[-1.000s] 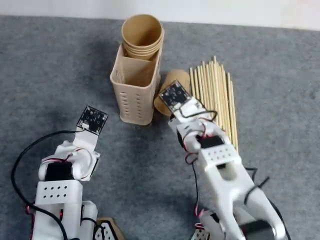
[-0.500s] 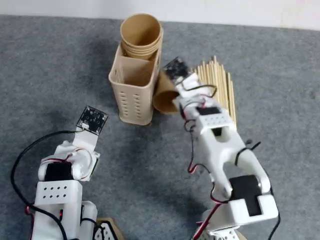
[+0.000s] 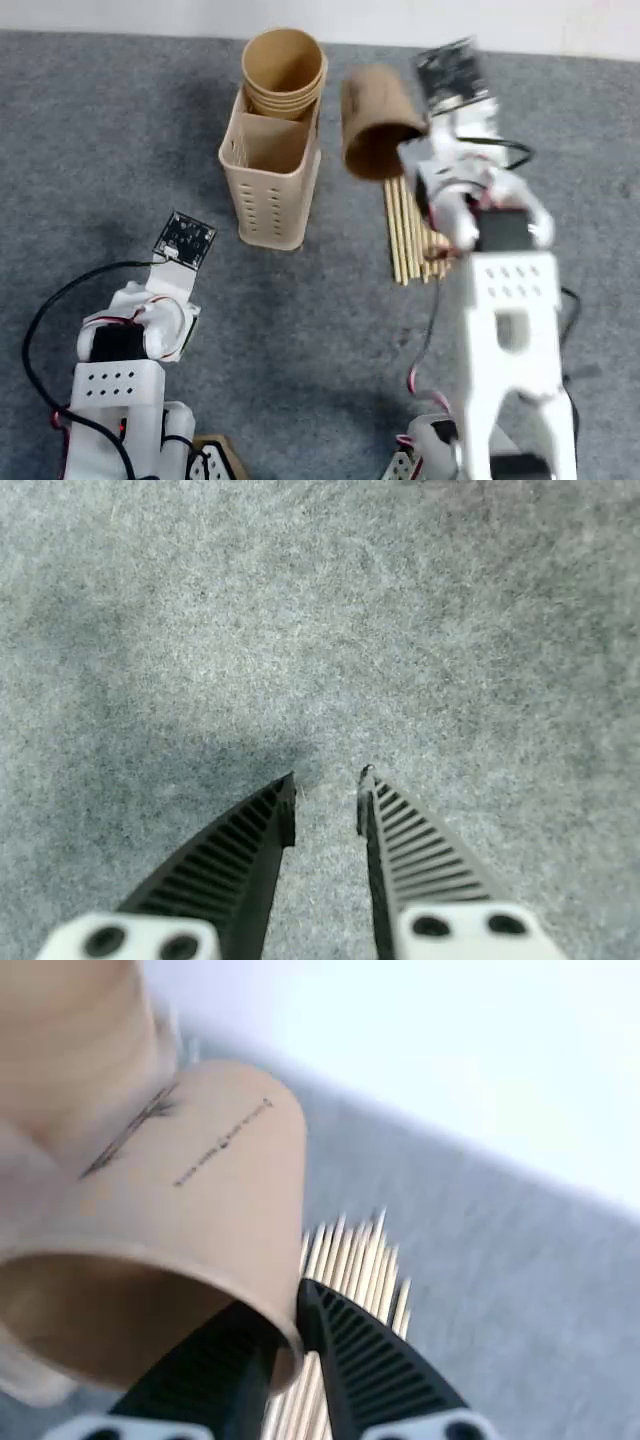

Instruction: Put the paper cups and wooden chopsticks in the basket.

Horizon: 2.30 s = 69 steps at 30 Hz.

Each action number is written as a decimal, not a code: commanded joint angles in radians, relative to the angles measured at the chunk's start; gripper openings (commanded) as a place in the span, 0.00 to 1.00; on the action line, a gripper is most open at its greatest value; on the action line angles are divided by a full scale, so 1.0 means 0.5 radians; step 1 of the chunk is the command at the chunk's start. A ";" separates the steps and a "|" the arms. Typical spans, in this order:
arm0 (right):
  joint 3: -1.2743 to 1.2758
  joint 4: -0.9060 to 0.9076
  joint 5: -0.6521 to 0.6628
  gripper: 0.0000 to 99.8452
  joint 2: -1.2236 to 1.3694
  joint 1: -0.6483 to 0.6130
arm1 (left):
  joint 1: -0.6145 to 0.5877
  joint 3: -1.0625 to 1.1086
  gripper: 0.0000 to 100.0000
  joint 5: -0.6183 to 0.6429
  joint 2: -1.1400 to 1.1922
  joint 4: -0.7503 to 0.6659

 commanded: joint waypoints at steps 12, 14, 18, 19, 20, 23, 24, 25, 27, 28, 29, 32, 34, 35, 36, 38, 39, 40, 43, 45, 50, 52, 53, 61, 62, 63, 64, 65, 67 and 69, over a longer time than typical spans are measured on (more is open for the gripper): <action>-1.502 0.532 -0.080 0.00 0.769 -0.514 | 0.029 -0.011 0.14 -0.012 -0.029 -0.031; -1.536 0.535 -0.080 0.00 0.934 -0.514 | 0.029 -0.011 0.14 -0.012 -0.029 -0.031; -1.600 0.535 -0.080 0.00 1.103 -0.514 | 0.029 -0.011 0.14 -0.012 -0.029 -0.031; -1.603 0.535 -0.080 0.00 1.122 -0.514 | 0.029 -0.011 0.14 -0.012 -0.029 -0.031; -1.603 0.539 -0.080 0.00 1.131 -0.514 | 0.029 -0.011 0.14 -0.012 -0.029 -0.031; -1.625 0.646 -0.083 0.00 1.131 -0.511 | 0.029 -0.011 0.14 -0.012 -0.029 -0.031; -1.649 0.692 -0.083 0.00 1.131 -0.511 | 0.029 -0.011 0.14 -0.012 -0.029 -0.031; -1.677 0.735 -0.083 0.00 1.131 -0.511 | 0.029 -0.011 0.14 -0.012 -0.029 -0.031; -1.741 0.818 -0.083 0.00 1.137 -0.511 | 0.029 -0.011 0.14 -0.012 -0.029 -0.031; -1.769 0.855 -0.083 0.00 1.137 -0.511 | 0.029 -0.011 0.14 -0.012 -0.029 -0.031; -1.797 0.882 -0.083 0.00 1.140 -0.511 | 0.029 -0.011 0.14 -0.012 -0.029 -0.031; -1.827 0.916 -0.083 0.00 1.140 -0.511 | 0.029 -0.011 0.14 -0.012 -0.029 -0.031; -1.827 0.901 -0.083 0.00 1.143 -0.489 | 0.029 -0.011 0.14 -0.012 -0.029 -0.031; -1.827 0.898 -0.083 0.00 1.146 -0.477 | 0.029 -0.011 0.14 -0.012 -0.029 -0.031; -1.827 0.879 -0.083 0.00 1.146 -0.465 | 0.029 -0.011 0.14 -0.012 -0.029 -0.031; -1.818 0.836 -0.083 0.00 1.146 -0.428 | 0.029 -0.011 0.14 -0.012 -0.029 -0.031; -1.818 0.827 -0.083 0.00 1.146 -0.416 | 0.029 -0.011 0.14 -0.012 -0.029 -0.031; -1.818 0.827 -0.083 0.00 1.146 -0.410 | 0.029 -0.011 0.14 -0.012 -0.029 -0.031; -1.818 0.827 -0.077 0.00 1.146 -0.404 | 0.029 -0.011 0.14 -0.012 -0.029 -0.031; -1.818 0.824 -0.074 0.00 1.146 -0.410 | 0.029 -0.011 0.14 -0.012 -0.029 -0.031; -1.812 0.695 -0.074 0.01 1.162 -0.413 | 0.029 -0.011 0.14 -0.012 -0.029 -0.031; -1.827 0.680 -0.071 0.02 1.195 -0.413 | 0.029 -0.011 0.14 -0.012 -0.029 -0.031; -1.830 0.652 -0.071 0.04 1.208 -0.416 | 0.029 -0.011 0.14 -0.012 -0.029 -0.031; -1.827 0.293 -0.083 0.13 1.300 -0.499 | 0.029 -0.011 0.14 -0.012 -0.029 -0.031; -1.827 0.213 -0.083 0.13 1.324 -0.508 | 0.029 -0.011 0.14 -0.012 -0.029 -0.031; -1.827 0.118 -0.083 0.13 1.352 -0.526 | 0.029 -0.011 0.14 -0.012 -0.029 -0.031; -1.827 0.014 -0.083 0.12 1.386 -0.539 | 0.029 -0.011 0.14 -0.012 -0.029 -0.031; -1.827 -0.094 -0.083 0.11 1.425 -0.548 | 0.029 -0.011 0.14 -0.012 -0.029 -0.031; -1.827 -0.311 -0.080 0.09 1.511 -0.588 | 0.029 -0.008 0.14 -0.012 -0.029 -0.031; -1.827 -0.468 -0.077 0.07 1.603 -0.615 | 0.029 -0.008 0.14 -0.012 -0.029 -0.031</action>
